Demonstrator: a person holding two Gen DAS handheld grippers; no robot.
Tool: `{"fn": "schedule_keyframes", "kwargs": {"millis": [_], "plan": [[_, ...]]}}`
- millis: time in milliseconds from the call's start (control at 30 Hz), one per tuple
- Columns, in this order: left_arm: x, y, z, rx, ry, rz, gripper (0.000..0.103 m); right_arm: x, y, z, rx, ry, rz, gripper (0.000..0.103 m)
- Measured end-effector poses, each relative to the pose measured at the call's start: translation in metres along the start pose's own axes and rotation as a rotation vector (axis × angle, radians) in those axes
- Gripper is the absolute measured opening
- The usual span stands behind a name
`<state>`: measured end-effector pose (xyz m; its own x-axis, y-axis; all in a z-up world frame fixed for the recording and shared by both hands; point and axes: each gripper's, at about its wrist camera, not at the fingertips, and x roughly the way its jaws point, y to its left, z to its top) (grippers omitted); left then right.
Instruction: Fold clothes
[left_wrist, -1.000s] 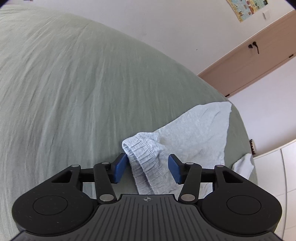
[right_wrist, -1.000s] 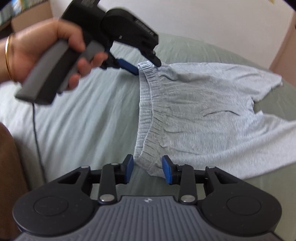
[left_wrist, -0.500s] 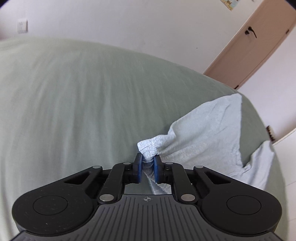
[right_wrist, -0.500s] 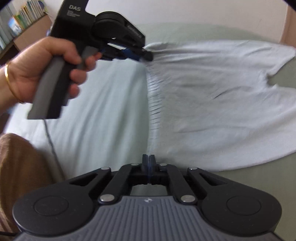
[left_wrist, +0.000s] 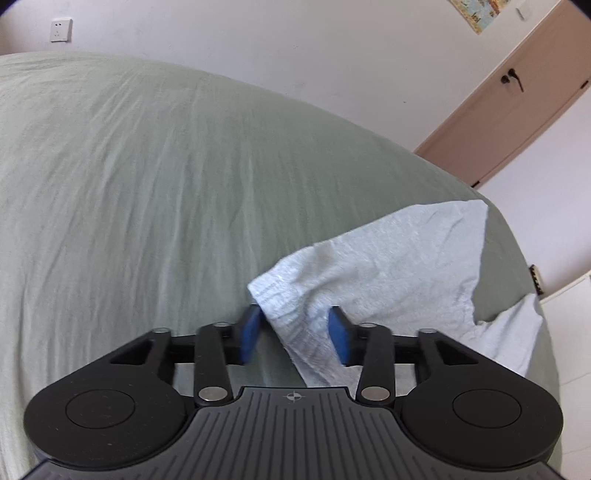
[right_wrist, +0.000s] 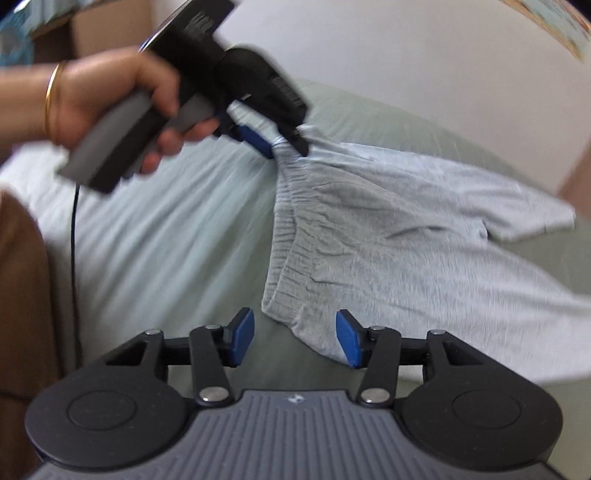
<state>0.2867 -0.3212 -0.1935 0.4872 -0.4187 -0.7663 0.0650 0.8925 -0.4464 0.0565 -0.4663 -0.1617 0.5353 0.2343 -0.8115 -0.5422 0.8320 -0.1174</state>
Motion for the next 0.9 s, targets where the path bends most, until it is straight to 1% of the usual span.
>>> {"fn": "schedule_keyframes", "kwargs": {"millis": [167, 200, 233, 267, 300, 333, 400, 433, 467, 500, 533, 600, 633, 700, 733, 800, 833, 867, 900], "plan": [[0.004, -0.002, 0.002, 0.0, 0.007, 0.012, 0.043, 0.018, 0.013, -0.004, -0.188, 0.008, -0.027, 0.052], [0.005, -0.002, 0.003, 0.0, 0.005, 0.015, 0.043, 0.02, 0.013, -0.003, -0.206, 0.006, -0.036, 0.049], [0.006, -0.002, 0.005, -0.001, 0.003, 0.02, 0.043, 0.022, 0.011, -0.002, -0.217, 0.006, -0.038, 0.038], [0.007, -0.002, 0.006, -0.006, 0.003, 0.025, 0.043, 0.024, 0.01, 0.0, -0.228, 0.006, -0.04, 0.034], [0.01, -0.004, 0.006, -0.008, 0.002, 0.029, 0.043, 0.025, 0.009, 0.001, -0.231, 0.007, -0.039, 0.027], [0.011, -0.005, 0.007, -0.006, 0.0, 0.035, 0.044, 0.028, 0.008, 0.003, -0.236, 0.011, -0.032, 0.018], [0.013, -0.01, 0.007, 0.016, -0.008, 0.053, 0.044, 0.03, 0.007, 0.004, -0.231, 0.014, -0.021, 0.012], [0.014, -0.012, 0.007, 0.026, -0.014, 0.064, 0.041, 0.03, 0.006, 0.004, -0.224, 0.014, -0.015, 0.009], [0.013, -0.016, 0.006, 0.046, -0.019, 0.095, 0.027, 0.03, 0.006, 0.003, -0.219, 0.013, -0.01, 0.009], [0.012, -0.017, 0.005, 0.064, -0.016, 0.123, 0.022, 0.027, 0.006, 0.003, -0.198, 0.011, 0.008, 0.008], [0.011, -0.019, 0.005, 0.082, -0.013, 0.15, 0.021, 0.023, 0.004, 0.003, -0.172, 0.008, 0.032, 0.008], [0.007, -0.026, 0.002, 0.115, 0.003, 0.176, 0.019, 0.017, 0.0, 0.004, -0.124, 0.004, 0.083, 0.008], [0.004, -0.031, 0.0, 0.148, 0.007, 0.188, 0.019, 0.016, -0.001, 0.004, -0.098, 0.01, 0.116, 0.008], [0.002, -0.035, -0.004, 0.197, 0.006, 0.191, 0.02, 0.019, -0.001, 0.002, -0.089, 0.026, 0.115, 0.008], [0.002, -0.033, -0.007, 0.207, 0.008, 0.184, 0.023, 0.024, -0.001, 0.0, -0.082, 0.034, 0.105, 0.01], [-0.001, -0.027, -0.006, 0.202, 0.005, 0.145, 0.03, 0.023, -0.002, 0.0, -0.056, 0.022, 0.107, 0.014], [-0.004, -0.025, -0.006, 0.207, 0.005, 0.122, 0.037, 0.021, -0.005, 0.0, -0.046, 0.018, 0.113, 0.018], [-0.008, -0.023, -0.005, 0.238, 0.002, 0.105, 0.047, 0.02, -0.007, 0.001, -0.037, 0.015, 0.119, 0.019], [-0.012, -0.022, -0.004, 0.273, -0.002, 0.089, 0.052, 0.018, -0.01, 0.001, -0.022, 0.007, 0.125, 0.019]]}}
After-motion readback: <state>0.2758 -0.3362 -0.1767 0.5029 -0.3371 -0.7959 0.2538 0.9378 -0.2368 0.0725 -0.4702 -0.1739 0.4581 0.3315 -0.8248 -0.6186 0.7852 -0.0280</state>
